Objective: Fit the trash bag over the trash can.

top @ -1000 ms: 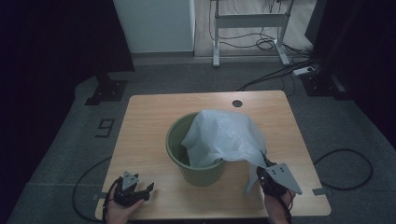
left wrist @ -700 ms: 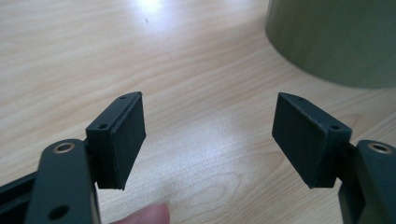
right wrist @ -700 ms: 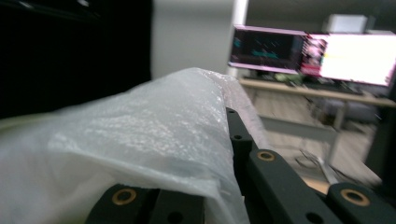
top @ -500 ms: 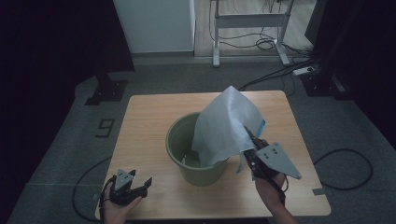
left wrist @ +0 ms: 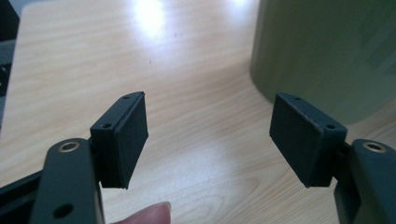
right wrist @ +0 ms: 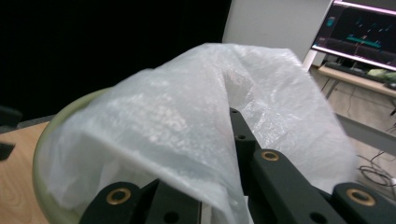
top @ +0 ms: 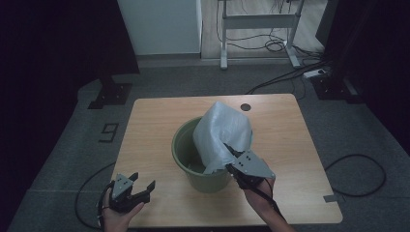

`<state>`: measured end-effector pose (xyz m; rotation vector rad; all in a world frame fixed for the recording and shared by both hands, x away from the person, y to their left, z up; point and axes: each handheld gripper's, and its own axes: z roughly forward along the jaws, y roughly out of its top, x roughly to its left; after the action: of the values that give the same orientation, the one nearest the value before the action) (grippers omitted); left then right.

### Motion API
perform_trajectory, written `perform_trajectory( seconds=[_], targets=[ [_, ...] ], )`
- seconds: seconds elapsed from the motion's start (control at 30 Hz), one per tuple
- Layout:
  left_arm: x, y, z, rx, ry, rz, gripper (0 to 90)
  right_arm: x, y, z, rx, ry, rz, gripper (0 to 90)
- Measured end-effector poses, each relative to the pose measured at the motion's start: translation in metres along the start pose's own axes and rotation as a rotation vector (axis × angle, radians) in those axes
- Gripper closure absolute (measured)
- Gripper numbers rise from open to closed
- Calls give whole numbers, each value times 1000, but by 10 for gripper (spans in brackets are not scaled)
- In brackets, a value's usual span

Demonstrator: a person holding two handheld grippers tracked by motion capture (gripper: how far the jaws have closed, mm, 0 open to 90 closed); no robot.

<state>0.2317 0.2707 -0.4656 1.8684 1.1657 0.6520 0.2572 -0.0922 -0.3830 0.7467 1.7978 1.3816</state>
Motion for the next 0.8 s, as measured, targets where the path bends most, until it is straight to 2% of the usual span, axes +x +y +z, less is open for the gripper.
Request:
perform_trajectory(
  seconds=[0.07, 0.17, 0.27, 0.3, 0.37, 0.4, 0.43, 0.5, 0.6, 0.8],
  targets=[
    [-9, 11, -9, -28, -12, 16, 272, -2, -4, 0, 1, 15, 33, 842],
    [-17, 18, -15, -43, -17, 30, 269, -5, -6, -1, -1, 16, 49, 842],
    [-28, 28, -21, -64, -31, 44, 267, -9, -3, -2, -4, 20, 58, 842],
    [-35, 34, -24, -76, -38, 52, 266, -10, -2, -3, -5, 21, 59, 842],
    [-39, 36, -26, -82, -42, 54, 265, -11, 0, -4, -7, 22, 59, 841],
    [-46, 41, -29, -101, -56, 56, 266, -13, 3, -6, -10, 26, 61, 841],
    [-46, 41, -29, -101, -56, 56, 267, -13, 3, -6, -10, 26, 61, 841],
    [-56, 49, -32, -129, -84, 54, 270, -16, 8, -7, -3, 34, 62, 837],
    [-62, 54, -31, -140, -101, 58, 272, -17, 11, -8, 4, 35, 58, 835],
    [-76, 67, -25, -139, -124, 61, 275, -18, 16, -6, 18, 37, 65, 833]
  ],
)
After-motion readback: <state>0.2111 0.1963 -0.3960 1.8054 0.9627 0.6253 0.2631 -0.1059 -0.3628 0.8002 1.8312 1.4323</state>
